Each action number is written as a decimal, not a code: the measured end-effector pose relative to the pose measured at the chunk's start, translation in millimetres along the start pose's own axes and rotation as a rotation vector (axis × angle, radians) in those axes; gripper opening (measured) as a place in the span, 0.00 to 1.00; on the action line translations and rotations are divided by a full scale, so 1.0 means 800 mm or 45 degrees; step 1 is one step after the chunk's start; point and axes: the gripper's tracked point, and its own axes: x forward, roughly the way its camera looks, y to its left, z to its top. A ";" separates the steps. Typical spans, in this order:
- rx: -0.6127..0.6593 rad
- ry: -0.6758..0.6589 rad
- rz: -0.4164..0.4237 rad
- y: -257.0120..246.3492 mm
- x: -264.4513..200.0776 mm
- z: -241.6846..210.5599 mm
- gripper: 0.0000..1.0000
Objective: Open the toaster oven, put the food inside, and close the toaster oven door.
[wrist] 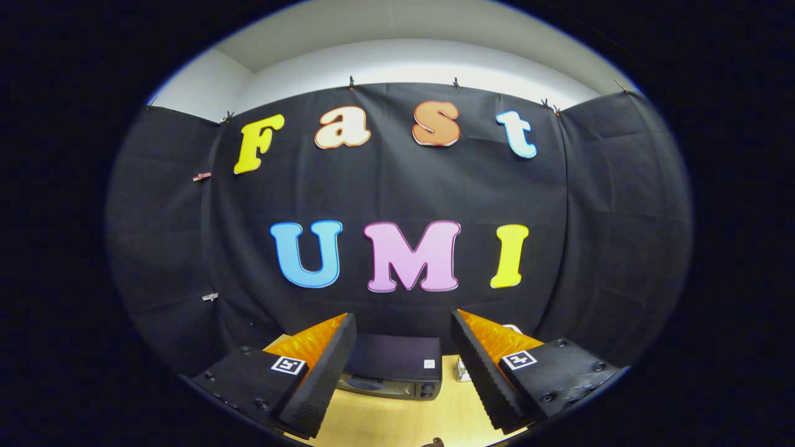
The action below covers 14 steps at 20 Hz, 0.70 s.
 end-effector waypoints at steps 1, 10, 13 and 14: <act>-0.009 -0.054 -0.006 0.001 -0.009 0.028 0.99; 0.047 -0.227 -0.079 0.001 -0.067 0.108 0.97; 0.029 -0.271 -0.094 -0.005 -0.079 0.129 0.97; 0.030 -0.284 -0.101 -0.006 -0.082 0.132 0.97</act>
